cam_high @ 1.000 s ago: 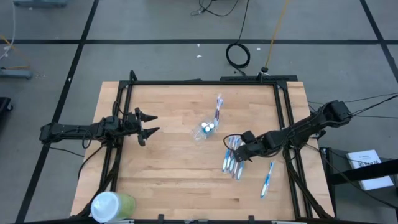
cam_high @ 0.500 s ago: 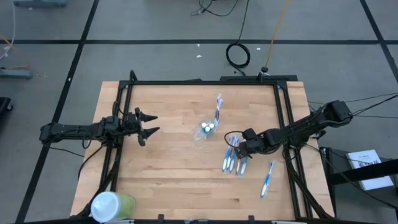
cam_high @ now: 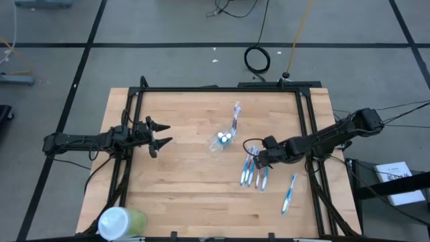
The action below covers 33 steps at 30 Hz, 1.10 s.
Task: Pick & Place toothbrushing station
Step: Put the purple toothbrush into the transparent organizer
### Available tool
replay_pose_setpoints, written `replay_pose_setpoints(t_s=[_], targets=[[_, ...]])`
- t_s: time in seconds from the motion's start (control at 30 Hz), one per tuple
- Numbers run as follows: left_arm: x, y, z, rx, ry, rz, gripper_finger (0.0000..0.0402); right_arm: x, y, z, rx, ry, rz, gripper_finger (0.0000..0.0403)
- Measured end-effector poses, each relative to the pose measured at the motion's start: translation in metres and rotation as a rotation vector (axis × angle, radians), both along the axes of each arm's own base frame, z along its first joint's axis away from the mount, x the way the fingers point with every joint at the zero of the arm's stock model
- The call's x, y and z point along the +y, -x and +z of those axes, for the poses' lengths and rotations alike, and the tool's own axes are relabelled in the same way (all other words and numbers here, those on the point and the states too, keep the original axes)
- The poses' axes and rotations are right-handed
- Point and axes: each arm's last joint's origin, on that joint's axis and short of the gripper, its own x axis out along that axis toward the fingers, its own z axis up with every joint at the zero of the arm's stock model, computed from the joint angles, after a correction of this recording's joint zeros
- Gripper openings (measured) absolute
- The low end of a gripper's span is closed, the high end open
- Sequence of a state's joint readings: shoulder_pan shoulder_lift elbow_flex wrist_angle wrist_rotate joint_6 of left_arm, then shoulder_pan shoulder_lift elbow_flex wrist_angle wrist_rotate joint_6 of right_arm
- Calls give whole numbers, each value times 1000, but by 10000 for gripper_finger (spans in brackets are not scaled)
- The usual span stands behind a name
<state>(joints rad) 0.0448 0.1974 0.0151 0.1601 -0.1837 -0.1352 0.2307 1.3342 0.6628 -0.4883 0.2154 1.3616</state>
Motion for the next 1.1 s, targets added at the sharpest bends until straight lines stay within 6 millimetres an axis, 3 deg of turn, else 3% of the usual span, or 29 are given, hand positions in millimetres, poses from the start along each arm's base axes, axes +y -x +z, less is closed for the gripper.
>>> replay_pose_setpoints(t_s=[0.43, 0.8, 1.1], targets=[[0, 0, 0, 0, 0, 0, 283, -12, 0, 0, 18, 61, -27, 192], [0, 0, 0, 0, 0, 0, 283, -14, 10, -19, -10, 49, -69, 192], [0, 0, 0, -1, 0, 0, 283, -14, 10, -20, -24, 53, -69, 192]])
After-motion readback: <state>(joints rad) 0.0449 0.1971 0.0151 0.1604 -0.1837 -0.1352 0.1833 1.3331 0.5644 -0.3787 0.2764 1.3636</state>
